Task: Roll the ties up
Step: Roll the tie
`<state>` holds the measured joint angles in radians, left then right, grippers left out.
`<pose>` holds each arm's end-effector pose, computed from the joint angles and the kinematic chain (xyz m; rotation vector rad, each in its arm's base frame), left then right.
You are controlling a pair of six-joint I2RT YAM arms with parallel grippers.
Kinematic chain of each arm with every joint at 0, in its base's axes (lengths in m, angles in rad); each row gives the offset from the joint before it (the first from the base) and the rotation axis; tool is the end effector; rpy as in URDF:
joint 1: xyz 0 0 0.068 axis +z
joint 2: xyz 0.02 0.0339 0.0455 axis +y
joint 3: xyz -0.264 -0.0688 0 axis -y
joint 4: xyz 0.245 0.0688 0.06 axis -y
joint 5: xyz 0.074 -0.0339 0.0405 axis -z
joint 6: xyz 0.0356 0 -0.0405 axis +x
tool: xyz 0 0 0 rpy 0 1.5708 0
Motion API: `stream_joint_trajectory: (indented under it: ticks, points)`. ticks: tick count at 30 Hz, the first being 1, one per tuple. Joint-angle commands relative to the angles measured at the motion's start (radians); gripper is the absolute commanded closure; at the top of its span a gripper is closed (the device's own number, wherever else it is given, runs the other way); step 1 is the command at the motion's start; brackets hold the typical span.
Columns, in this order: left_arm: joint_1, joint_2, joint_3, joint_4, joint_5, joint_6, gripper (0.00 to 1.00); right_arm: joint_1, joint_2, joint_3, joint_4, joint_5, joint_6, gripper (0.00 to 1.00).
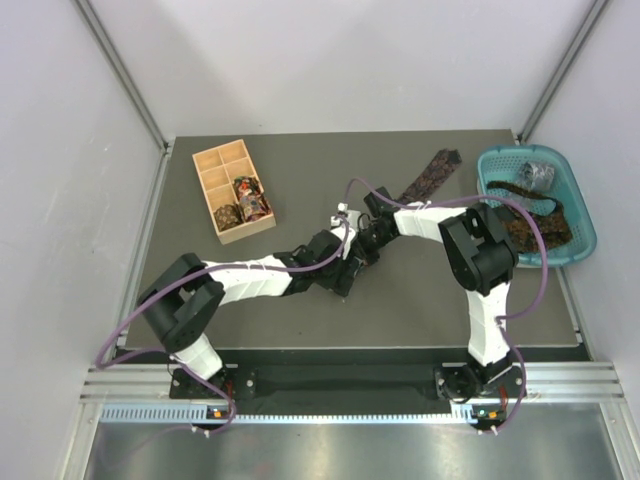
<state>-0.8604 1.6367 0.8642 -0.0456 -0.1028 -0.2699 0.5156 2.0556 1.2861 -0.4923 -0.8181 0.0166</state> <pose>0.2177 -0.2474 0.1691 0.6578 2.3322 -0.4075 0.3271 0.2152 0.1260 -0.8714 2.6571 1.2812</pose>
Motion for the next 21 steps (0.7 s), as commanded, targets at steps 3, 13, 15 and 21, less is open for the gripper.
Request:
stream_joint_trajectory:
  ticks: [3,13,15,21]
  points:
    - [-0.008,0.044,0.048,0.093,0.029,0.057,0.12,-0.006,0.018,0.016,-0.040,0.020,-0.053,0.98]
    - [-0.064,0.074,0.038,0.078,-0.009,0.069,0.29,-0.009,-0.008,0.004,-0.065,0.022,-0.069,0.99]
    - [-0.071,0.068,0.029,0.075,-0.011,0.064,0.33,-0.009,-0.011,0.001,-0.071,0.016,-0.066,0.99]
    - [-0.075,0.061,0.012,0.059,-0.032,0.066,0.45,-0.009,-0.023,-0.005,-0.069,0.004,-0.052,0.95]
